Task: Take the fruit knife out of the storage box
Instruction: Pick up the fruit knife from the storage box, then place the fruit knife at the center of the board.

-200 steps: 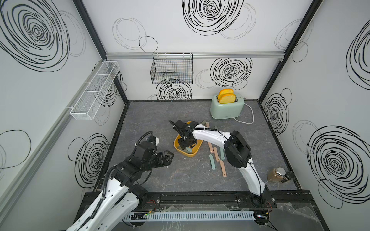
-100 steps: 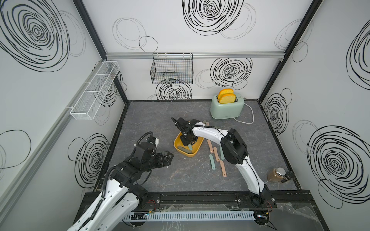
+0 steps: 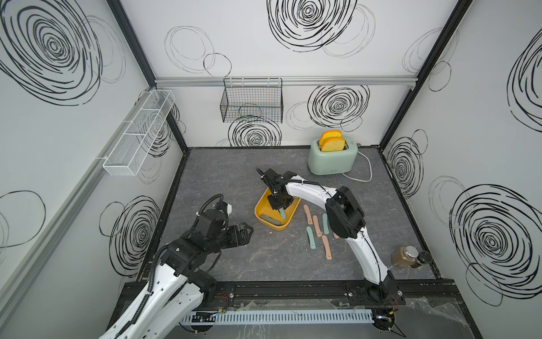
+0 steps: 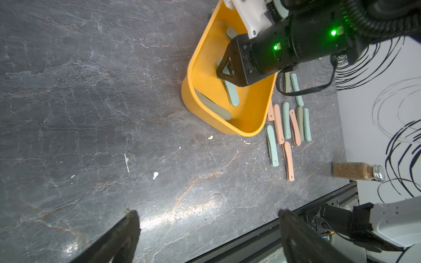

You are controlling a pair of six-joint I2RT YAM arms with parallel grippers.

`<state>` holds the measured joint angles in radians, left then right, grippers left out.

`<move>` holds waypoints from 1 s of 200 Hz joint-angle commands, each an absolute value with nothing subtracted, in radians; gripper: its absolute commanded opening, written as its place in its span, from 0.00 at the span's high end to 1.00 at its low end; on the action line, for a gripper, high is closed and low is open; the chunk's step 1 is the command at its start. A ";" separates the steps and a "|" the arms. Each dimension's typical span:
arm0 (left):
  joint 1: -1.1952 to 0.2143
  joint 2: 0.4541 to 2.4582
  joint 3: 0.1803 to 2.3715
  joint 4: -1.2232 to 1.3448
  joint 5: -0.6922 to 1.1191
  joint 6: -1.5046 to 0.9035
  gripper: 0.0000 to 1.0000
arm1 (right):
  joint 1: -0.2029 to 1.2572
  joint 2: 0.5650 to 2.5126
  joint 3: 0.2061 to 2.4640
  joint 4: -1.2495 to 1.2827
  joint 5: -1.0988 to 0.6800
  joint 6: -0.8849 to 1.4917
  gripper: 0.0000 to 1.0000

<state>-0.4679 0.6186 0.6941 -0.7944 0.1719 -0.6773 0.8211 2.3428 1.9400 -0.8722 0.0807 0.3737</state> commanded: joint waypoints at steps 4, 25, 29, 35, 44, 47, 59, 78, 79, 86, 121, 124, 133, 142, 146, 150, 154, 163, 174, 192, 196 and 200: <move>-0.459 0.605 0.692 -0.772 0.190 -0.691 0.02 | 0.818 2.390 1.991 -0.952 0.062 0.377 0.79; -0.459 0.611 0.688 -0.755 0.189 -0.699 0.02 | 0.818 2.409 2.072 -0.988 0.074 0.376 0.80; -0.459 0.611 0.687 -0.750 0.190 -0.699 0.02 | 0.819 2.410 2.084 -0.991 0.077 0.376 0.80; -0.459 0.612 0.689 -0.745 0.192 -0.699 0.02 | 0.818 2.410 2.103 -0.998 0.081 0.376 0.80; -0.459 0.621 0.700 -0.744 0.191 -0.693 0.02 | 0.816 2.417 2.140 -1.016 0.087 0.376 0.79; -0.459 0.624 0.704 -0.744 0.191 -0.689 0.02 | 0.816 2.419 2.155 -1.023 0.089 0.376 0.79; -0.459 0.642 0.724 -0.748 0.184 -0.670 0.02 | 0.814 2.430 2.213 -1.051 0.094 0.375 0.79; -0.459 0.672 0.754 -0.744 0.176 -0.642 0.02 | 0.808 2.446 2.283 -1.095 0.093 0.374 0.79; -0.459 0.674 0.755 -0.744 0.175 -0.641 0.02 | 0.808 2.446 2.283 -1.097 0.093 0.373 0.79; -0.459 0.684 0.763 -0.738 0.176 -0.636 0.02 | 0.808 2.443 2.293 -1.105 0.095 0.374 0.80; -0.459 0.713 0.766 -0.692 0.191 -0.638 0.02 | 0.804 2.413 2.286 -1.124 0.097 0.376 0.80; -0.459 0.714 0.766 -0.688 0.192 -0.641 0.02 | 0.804 2.410 2.287 -1.126 0.096 0.376 0.80; -0.459 0.716 0.761 -0.676 0.199 -0.645 0.02 | 0.803 2.401 2.284 -1.133 0.095 0.378 0.80; -0.459 0.716 0.756 -0.668 0.205 -0.647 0.02 | 0.802 2.388 2.277 -1.137 0.094 0.380 0.80; -0.459 0.716 0.754 -0.664 0.207 -0.649 0.02 | 0.802 2.380 2.271 -1.136 0.093 0.382 0.80; -0.459 0.716 0.751 -0.662 0.209 -0.649 0.02 | 0.802 2.370 2.264 -1.135 0.093 0.383 0.80; -0.459 0.718 0.748 -0.658 0.212 -0.649 0.02 | 0.801 2.361 2.257 -1.134 0.093 0.386 0.80; -0.460 0.718 0.741 -0.651 0.217 -0.651 0.02 | 0.801 2.338 2.236 -1.126 0.093 0.389 0.80; -0.462 0.719 0.731 -0.645 0.222 -0.655 0.02 | 0.799 2.309 2.205 -1.120 0.094 0.395 0.80; -0.470 0.725 0.717 -0.624 0.234 -0.663 0.02 | 0.795 2.256 2.147 -1.111 0.089 0.410 0.80; -0.474 0.727 0.714 -0.618 0.236 -0.664 0.02 | 0.793 2.240 2.129 -1.105 0.087 0.413 0.80; -0.478 0.730 0.713 -0.613 0.236 -0.666 0.02 | 0.792 2.224 2.108 -1.100 0.087 0.417 0.80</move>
<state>-0.4683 0.7197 0.7364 -0.6807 0.2138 -0.6548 0.8032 2.3516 2.1719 -1.0809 0.0856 0.3832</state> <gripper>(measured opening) 0.981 0.241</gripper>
